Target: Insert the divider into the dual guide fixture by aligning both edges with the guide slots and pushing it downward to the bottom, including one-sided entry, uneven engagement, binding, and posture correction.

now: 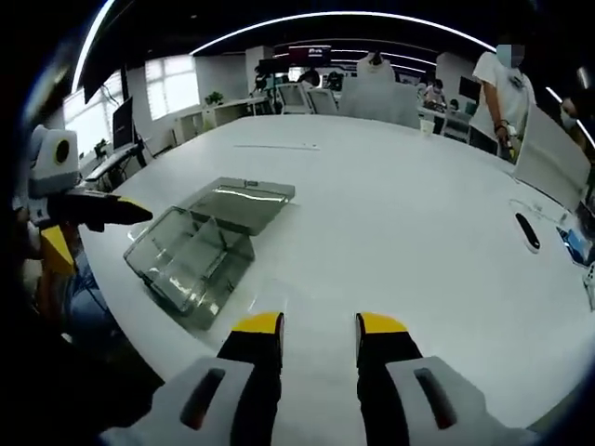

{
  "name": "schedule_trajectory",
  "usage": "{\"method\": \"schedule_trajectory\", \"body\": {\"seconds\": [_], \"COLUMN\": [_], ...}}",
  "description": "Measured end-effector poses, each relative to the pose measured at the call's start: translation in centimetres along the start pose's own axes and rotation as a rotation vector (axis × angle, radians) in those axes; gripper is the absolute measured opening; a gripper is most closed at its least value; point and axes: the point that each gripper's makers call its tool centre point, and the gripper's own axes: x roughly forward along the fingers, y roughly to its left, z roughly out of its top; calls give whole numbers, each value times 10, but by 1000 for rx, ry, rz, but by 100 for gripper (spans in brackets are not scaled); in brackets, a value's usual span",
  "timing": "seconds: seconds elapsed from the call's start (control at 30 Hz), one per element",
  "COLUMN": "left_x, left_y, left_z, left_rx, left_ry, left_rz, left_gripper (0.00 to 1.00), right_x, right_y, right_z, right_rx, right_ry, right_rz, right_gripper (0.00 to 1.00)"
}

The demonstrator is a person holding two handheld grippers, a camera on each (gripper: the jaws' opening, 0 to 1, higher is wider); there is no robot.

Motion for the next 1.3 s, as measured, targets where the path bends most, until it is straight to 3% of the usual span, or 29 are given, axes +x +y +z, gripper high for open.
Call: {"method": "schedule_trajectory", "body": {"seconds": [0.17,0.2,0.23,0.27,0.3,0.37,0.43,0.47,0.57,0.73,1.17,1.23,1.3], "left_x": [2,2,2,3,3,9,13,14,13,12,12,11,11], "left_y": [-1,-2,-4,-5,-6,-3,-5,-7,-10,-9,-7,-11,-15], "left_z": [-1,0,2,3,3,5,9,11,13,6,2,1,3], "left_rx": [-15,-16,-15,-16,-16,-22,-32,-24,-22,-21,-2,-8,0], "left_ry": [2,-3,-12,-13,-12,-15,-13,-19,-27,-5,-10,1,-9], "left_rz": [-21,-28,-39,-42,-47,-44,-52,-57,-69,-70,-37,-29,-27], "left_gripper": [72,72,72,71,71,71,71,71,72,72,73,73,73], "right_x": [-5,-6,-12,-7,-7,-8,0,3,0,-1,2,0,-4], "right_y": [11,14,9,17,21,25,28,30,28,16,-28,-32,-37], "right_z": [8,11,7,12,22,22,6,1,-3,-15,-9,-12,-9], "right_rx": [1,9,12,102,-4,-94,-3,16,16,54,43,54,33], "right_ry": [-22,-29,8,-21,-65,-59,12,19,23,39,27,54,36], "right_rz": [12,18,2,16,41,21,39,67,57,38,14,24,18], "right_gripper": [26,0,0,0,0,0,0,0,0,0,5,8,8]}}
